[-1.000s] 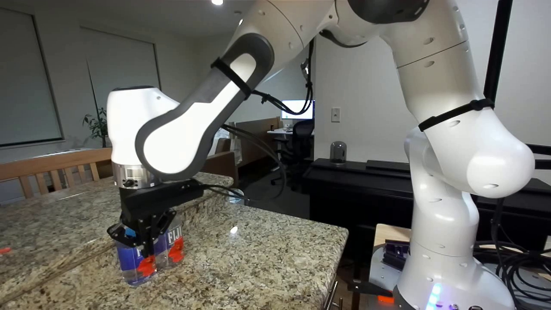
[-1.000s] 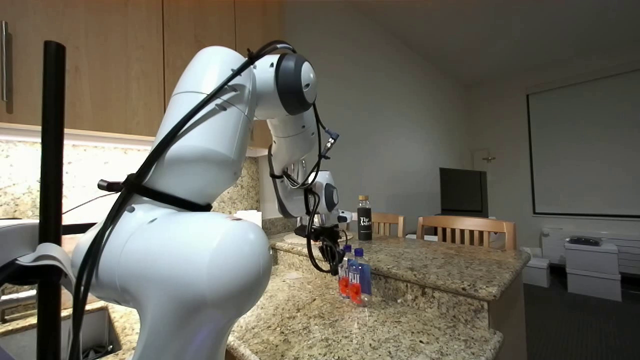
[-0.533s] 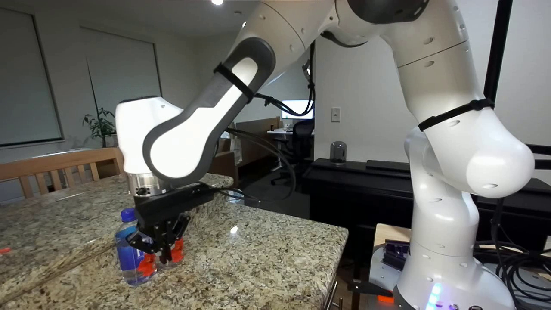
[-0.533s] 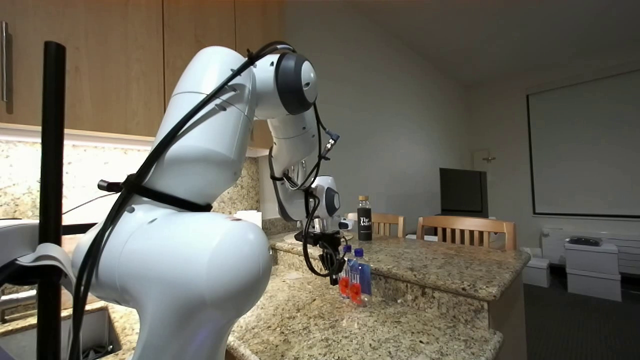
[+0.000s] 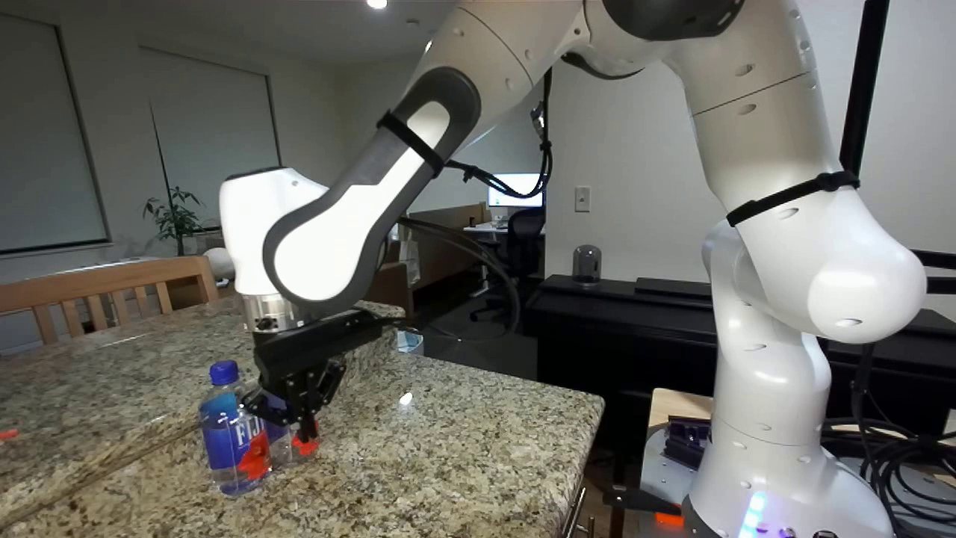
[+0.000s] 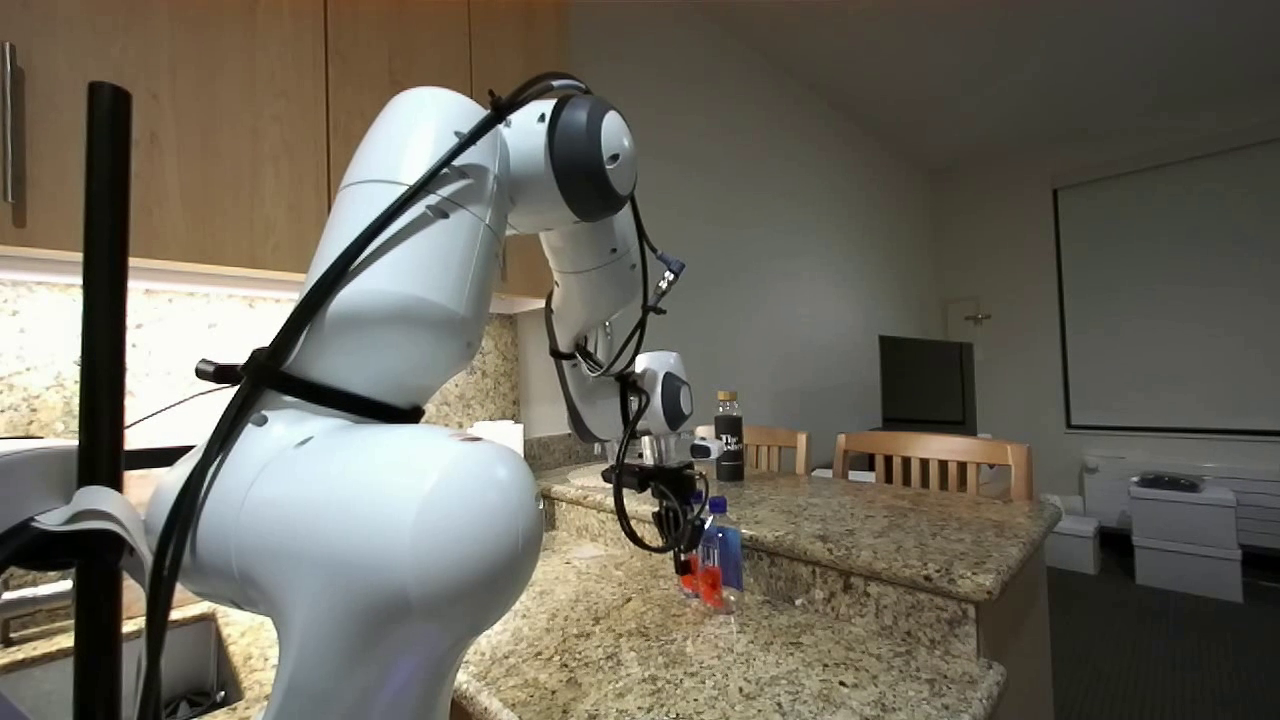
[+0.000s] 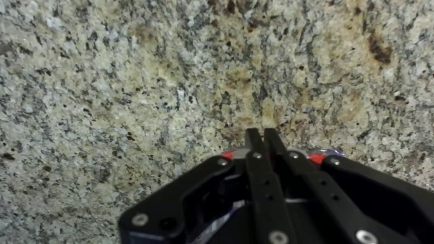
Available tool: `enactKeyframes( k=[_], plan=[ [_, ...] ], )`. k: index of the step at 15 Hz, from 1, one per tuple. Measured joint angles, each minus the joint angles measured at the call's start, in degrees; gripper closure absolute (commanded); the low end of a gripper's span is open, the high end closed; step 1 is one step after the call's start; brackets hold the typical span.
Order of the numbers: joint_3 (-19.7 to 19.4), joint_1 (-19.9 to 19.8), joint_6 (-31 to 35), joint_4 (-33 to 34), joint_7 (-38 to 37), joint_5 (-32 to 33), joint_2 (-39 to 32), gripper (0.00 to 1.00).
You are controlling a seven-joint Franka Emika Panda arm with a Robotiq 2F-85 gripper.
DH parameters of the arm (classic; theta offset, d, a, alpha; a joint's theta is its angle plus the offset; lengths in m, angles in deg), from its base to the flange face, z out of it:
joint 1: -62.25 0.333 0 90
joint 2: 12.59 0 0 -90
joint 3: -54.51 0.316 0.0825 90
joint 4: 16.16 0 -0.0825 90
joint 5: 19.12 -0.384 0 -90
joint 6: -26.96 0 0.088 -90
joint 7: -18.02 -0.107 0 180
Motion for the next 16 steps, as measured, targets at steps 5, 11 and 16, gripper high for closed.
enactKeyframes(
  k=[5, 11, 16],
  plan=[
    [-0.73, -0.91, -2.76, -0.28, -0.02, 0.00, 1.79, 0.91],
    [-0.79, -1.62, -2.75, -0.91, -0.03, 0.05, 2.39, 0.91],
    [-0.79, -1.61, -2.11, -1.10, -0.39, 0.37, 2.12, 0.91]
  ],
)
